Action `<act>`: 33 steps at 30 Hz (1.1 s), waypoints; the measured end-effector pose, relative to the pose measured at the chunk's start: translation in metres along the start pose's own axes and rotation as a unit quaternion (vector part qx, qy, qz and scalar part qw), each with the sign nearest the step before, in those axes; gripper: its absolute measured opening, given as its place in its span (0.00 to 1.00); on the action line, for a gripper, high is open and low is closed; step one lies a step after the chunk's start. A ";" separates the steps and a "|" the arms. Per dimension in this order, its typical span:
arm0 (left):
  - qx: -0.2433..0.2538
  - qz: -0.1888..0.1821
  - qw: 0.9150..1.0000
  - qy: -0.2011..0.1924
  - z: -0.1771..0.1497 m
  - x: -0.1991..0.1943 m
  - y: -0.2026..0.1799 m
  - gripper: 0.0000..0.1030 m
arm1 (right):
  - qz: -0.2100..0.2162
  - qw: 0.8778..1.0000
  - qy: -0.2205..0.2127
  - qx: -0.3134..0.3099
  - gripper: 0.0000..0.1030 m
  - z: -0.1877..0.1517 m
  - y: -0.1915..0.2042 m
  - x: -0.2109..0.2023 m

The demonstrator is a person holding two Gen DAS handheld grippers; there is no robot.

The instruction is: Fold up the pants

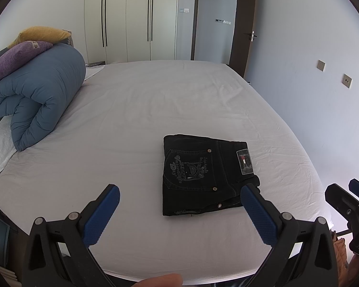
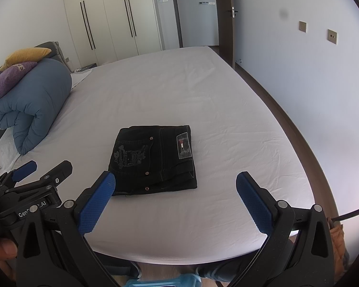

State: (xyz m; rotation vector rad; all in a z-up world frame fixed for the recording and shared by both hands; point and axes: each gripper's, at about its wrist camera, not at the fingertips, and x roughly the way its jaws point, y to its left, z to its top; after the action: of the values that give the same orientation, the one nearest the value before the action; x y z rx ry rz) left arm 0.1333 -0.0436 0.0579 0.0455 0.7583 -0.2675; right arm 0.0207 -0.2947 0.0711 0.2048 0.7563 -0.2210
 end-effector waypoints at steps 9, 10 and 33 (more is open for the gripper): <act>0.000 0.001 1.000 0.001 -0.002 0.000 0.002 1.00 | 0.000 1.000 0.002 0.000 1.00 -0.003 0.001 0.002; 0.000 0.001 1.000 0.001 -0.002 0.000 0.002 1.00 | 0.000 1.000 0.002 0.000 1.00 -0.002 0.001 0.002; 0.001 0.001 1.000 0.002 -0.003 0.000 0.005 1.00 | 0.002 1.000 0.006 0.001 1.00 -0.007 0.001 0.005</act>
State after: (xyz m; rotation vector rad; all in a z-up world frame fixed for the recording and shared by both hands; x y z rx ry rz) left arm 0.1323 -0.0388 0.0556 0.0495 0.7611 -0.2663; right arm 0.0202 -0.2922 0.0625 0.2102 0.7671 -0.2166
